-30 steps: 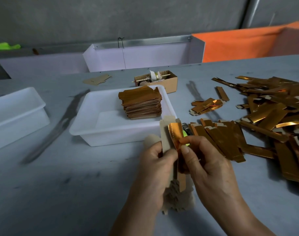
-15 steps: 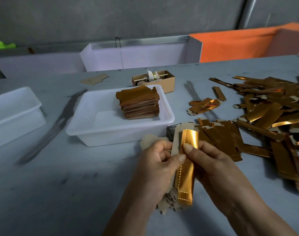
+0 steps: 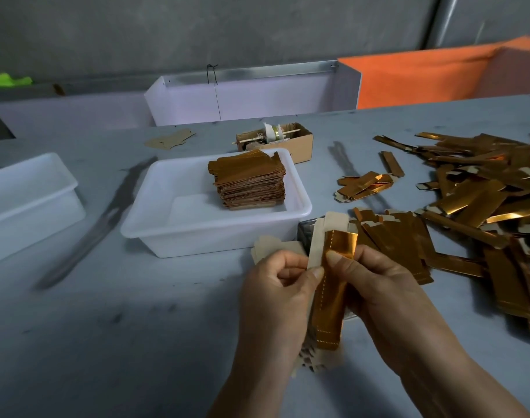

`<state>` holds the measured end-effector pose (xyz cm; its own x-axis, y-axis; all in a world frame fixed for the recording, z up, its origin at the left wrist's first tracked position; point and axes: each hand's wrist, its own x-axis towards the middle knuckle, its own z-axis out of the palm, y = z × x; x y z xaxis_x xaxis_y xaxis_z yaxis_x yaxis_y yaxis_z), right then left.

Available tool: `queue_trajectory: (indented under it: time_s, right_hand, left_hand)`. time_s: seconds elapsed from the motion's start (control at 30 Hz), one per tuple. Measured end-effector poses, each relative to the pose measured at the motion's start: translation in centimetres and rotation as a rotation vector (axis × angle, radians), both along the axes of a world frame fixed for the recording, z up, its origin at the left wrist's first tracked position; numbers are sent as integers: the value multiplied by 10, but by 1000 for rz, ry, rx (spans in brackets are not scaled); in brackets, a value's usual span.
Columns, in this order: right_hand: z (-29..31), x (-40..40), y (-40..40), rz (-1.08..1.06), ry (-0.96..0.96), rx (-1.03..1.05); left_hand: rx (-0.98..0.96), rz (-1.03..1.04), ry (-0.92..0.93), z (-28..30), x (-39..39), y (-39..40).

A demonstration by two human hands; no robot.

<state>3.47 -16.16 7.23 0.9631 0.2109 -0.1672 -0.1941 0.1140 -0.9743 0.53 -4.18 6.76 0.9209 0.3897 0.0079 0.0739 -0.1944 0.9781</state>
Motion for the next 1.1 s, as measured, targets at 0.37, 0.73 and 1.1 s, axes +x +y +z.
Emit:
queue_trajectory:
  time_s: [0.37,0.73,1.1]
  right_hand:
    - [-1,7,16,-84,22,39]
    - [-7,0,2,-88,77,37]
    - [15,26,-15,92,-31,-101]
  left_hand:
    - [1049,169,-175,-2,-2,-26]
    - [1269,-8,-103,-11,-13,-46]
    - [-329,-88,249,17,7,6]
